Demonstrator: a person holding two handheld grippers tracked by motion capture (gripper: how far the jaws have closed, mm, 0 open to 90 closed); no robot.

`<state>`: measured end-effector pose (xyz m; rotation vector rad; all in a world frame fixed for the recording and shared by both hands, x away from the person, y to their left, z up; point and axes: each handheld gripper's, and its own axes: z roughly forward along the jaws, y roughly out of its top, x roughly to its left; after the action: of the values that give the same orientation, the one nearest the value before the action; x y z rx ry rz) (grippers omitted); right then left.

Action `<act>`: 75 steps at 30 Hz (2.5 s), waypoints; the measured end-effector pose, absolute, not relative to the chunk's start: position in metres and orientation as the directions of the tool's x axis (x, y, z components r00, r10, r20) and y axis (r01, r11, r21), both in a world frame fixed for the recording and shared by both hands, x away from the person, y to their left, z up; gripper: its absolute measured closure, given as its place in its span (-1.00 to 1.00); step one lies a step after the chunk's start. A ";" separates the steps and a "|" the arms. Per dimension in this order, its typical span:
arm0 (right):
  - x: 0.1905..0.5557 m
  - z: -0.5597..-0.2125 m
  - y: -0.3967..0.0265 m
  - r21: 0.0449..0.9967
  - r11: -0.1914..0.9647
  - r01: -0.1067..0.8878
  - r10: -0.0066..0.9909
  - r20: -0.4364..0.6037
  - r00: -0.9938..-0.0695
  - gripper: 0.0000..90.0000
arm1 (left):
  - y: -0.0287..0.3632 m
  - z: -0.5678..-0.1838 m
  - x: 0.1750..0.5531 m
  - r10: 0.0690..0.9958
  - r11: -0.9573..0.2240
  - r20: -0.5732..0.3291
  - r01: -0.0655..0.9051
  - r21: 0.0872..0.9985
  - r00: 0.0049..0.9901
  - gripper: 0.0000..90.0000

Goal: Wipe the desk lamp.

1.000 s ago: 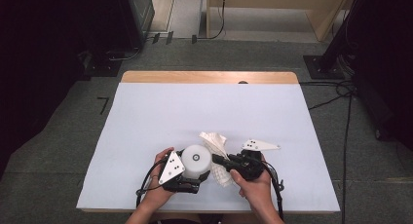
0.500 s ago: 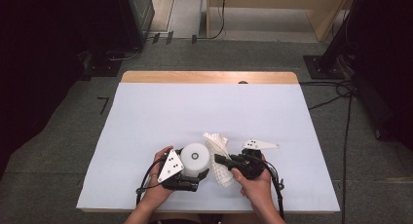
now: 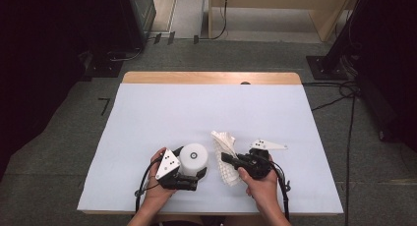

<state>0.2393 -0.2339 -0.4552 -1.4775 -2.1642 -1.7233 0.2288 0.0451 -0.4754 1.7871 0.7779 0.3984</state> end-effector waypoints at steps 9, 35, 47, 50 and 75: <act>0.239 -0.458 -0.231 0.753 -0.044 0.657 0.652 0.520 -0.552 0.76 | 0.016 -0.489 0.218 0.836 -0.242 0.002 0.365 0.899 0.549 -1.00; 0.225 -0.432 -0.218 0.809 -0.007 0.588 0.619 0.465 -0.632 0.76 | 0.036 -0.461 0.220 0.639 -0.190 -0.065 0.239 0.952 0.766 -0.82; 0.222 -0.423 -0.220 0.822 -0.034 0.568 0.597 0.473 -0.648 0.76 | 0.038 -0.459 0.220 0.651 -0.238 -0.013 0.220 0.946 0.759 -0.82; 0.222 -0.428 -0.213 0.822 -0.002 0.570 0.604 0.455 -0.654 0.76 | 0.037 -0.457 0.219 0.637 -0.250 0.002 0.204 0.946 0.771 -0.82; 0.229 -0.436 -0.217 0.805 0.012 0.593 0.602 0.468 -0.647 0.76 | 0.034 -0.466 0.227 0.583 -0.307 -0.002 0.223 0.925 0.813 -0.81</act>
<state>0.2290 -0.2170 -0.4359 -1.3225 -2.2398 -1.7753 0.2272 0.0338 -0.4661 1.8862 0.6080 0.4051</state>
